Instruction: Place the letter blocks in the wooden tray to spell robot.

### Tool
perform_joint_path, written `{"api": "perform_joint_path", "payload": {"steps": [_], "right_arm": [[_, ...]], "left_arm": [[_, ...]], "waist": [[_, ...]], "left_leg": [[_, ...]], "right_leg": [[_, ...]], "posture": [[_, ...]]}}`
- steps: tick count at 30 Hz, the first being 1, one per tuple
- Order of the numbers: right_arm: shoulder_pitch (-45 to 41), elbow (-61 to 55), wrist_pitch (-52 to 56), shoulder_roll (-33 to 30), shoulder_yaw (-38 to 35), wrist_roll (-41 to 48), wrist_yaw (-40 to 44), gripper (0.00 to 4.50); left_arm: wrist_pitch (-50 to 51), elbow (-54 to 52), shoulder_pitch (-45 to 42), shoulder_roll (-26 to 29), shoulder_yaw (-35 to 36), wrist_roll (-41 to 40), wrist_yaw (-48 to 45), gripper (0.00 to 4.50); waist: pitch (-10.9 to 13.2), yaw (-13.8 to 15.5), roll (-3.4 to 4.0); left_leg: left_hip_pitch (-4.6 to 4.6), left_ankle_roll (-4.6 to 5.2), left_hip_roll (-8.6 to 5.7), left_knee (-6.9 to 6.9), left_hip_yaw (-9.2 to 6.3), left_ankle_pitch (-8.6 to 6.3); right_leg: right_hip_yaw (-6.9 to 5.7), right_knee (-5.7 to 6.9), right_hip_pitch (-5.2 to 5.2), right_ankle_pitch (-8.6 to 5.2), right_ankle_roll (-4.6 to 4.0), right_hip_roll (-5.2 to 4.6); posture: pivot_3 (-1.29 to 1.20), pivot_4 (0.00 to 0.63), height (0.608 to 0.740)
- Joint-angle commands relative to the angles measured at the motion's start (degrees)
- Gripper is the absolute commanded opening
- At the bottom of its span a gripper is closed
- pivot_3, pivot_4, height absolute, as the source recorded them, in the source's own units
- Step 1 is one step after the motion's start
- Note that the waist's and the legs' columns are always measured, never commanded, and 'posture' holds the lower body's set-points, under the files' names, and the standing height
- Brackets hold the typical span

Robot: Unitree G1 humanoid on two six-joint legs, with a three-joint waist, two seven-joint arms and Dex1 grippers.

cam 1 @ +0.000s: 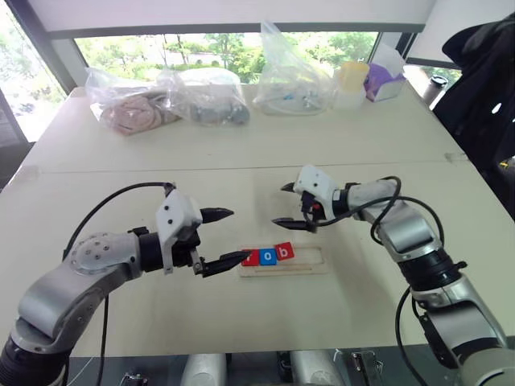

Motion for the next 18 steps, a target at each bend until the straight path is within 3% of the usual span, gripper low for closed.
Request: {"api": "perform_joint_path", "payload": {"steps": [1, 18], "right_arm": [[1.17, -0.59, -3.54, -0.92, 0.40, -1.42, 0.89, 4.46], [4.63, -6.87, -0.93, -2.75, -0.48, 0.14, 4.58, 4.46]], "left_arm": [[-0.98, -0.80, -0.31, 0.53, 1.55, -0.29, -0.49, 4.50], [-2.07, 0.05, -0.08, -0.13, 0.70, 0.76, -1.13, 4.50]], "waist": [[0.00, -0.01, 0.00], [0.00, -0.03, 0.00]], "left_leg": [[0.01, 0.00, 0.00, 0.01, 0.00, 0.00], [0.03, 0.00, 0.01, 0.02, -0.01, 0.00]], "right_leg": [[0.00, 0.01, 0.00, 0.00, -0.01, 0.00], [0.00, 0.03, 0.00, 0.00, -0.02, 0.03]], "posture": [[0.00, 0.150, 0.739], [0.00, 0.150, 0.739]]}}
